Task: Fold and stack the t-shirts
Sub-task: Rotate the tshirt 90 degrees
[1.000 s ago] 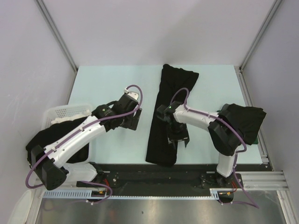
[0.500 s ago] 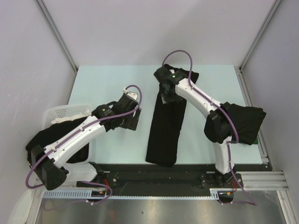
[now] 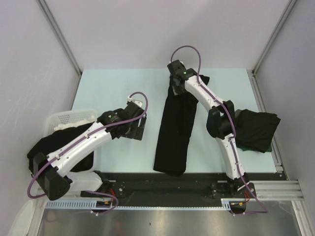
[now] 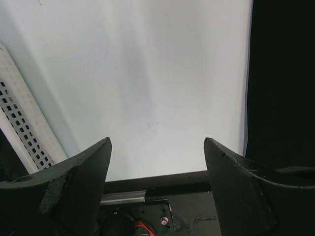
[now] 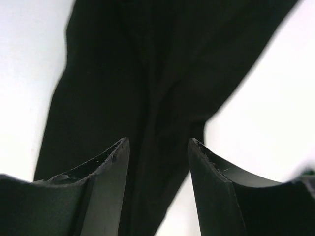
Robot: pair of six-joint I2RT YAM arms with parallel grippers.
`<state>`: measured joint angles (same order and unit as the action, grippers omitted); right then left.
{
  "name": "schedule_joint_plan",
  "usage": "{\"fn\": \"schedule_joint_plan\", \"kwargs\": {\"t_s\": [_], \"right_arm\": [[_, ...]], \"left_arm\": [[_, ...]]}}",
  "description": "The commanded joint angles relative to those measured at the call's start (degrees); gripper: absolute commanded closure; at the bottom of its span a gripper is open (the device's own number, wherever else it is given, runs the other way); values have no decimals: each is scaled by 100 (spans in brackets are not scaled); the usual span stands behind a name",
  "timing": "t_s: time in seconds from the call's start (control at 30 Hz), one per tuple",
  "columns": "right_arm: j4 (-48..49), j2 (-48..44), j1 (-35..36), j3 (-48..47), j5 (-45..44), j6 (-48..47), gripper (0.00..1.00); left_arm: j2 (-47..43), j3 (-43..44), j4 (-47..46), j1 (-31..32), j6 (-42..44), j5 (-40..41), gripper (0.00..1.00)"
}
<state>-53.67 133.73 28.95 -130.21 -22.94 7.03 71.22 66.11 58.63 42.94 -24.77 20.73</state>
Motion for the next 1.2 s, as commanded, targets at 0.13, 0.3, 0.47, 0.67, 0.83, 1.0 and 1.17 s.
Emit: {"fn": "schedule_joint_plan", "kwargs": {"t_s": [0.13, 0.3, 0.47, 0.67, 0.83, 1.0, 1.17], "right_arm": [[735, 495, 58, -601, 193, -588, 42], [1164, 557, 67, -532, 105, -694, 41], [1473, 689, 76, -531, 158, -1010, 40], [1579, 961, -12, -751, 272, -975, 39], [1772, 1129, -82, -847, 360, -1002, 39], [1878, 1296, -126, -962, 387, -993, 40], [2000, 1357, -153, -1041, 299, -984, 42]], "left_arm": [[14, 86, 228, -31, -353, 89, 18], [58, 69, 280, -31, -388, 106, 18], [102, 34, 333, -31, -432, 80, 18], [111, 34, 421, -31, -528, 71, 18], [32, 16, 491, -31, -607, 71, 18], [-20, -54, 518, -31, -660, 36, 17], [-56, -133, 535, -31, -748, -25, 17]]}}
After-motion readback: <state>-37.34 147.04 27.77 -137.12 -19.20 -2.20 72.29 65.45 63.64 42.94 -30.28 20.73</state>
